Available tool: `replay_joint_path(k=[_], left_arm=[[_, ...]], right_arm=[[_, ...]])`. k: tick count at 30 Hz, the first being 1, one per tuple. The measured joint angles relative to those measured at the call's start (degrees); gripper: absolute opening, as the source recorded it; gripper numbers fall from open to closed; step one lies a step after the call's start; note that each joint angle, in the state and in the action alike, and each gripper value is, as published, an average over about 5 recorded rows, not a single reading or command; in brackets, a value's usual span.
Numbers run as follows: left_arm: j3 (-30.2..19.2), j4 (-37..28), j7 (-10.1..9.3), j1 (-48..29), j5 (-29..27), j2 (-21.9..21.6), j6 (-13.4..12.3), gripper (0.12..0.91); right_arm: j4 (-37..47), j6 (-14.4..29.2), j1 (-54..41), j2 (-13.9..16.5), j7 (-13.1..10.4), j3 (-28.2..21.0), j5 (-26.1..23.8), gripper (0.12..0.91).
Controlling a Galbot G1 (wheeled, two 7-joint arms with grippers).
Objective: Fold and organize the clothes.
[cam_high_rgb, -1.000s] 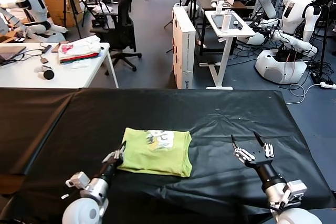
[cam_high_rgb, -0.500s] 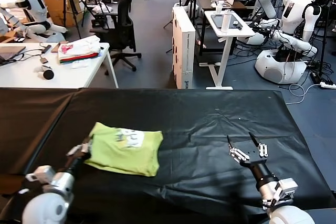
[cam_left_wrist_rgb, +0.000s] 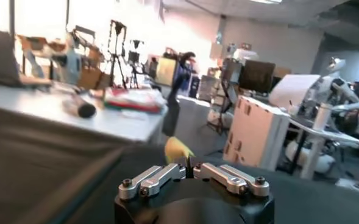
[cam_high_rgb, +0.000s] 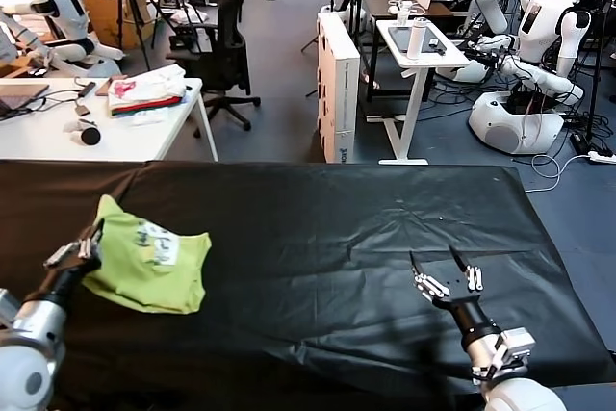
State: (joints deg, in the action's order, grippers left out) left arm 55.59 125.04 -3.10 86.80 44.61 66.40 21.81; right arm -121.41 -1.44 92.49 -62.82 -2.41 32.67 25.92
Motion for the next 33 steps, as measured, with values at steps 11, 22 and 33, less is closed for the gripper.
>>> replay_joint_path(k=[11, 22, 33], left_arm=[[-24.2, 0.8, -3.19, -6.2, -4.5, 13.3, 2.4, 0.168], [-37.9, -11.8, -1.17, -10.2, -11.9, 21.8, -0.1, 0.311], [-38.3, -9.4, 2.19, -9.1, -18.2, 19.7, -3.1, 0.896]], right_arm=[[-2.0, 0.0, 3.5, -1.6, 0.0, 2.3, -2.8, 0.907], [-2.0, -2.6, 2.9, -0.9, 1.1, 0.4, -2.9, 0.907], [-0.6, -14.1, -6.5, 2.7, -2.0, -9.5, 11.3, 0.907]])
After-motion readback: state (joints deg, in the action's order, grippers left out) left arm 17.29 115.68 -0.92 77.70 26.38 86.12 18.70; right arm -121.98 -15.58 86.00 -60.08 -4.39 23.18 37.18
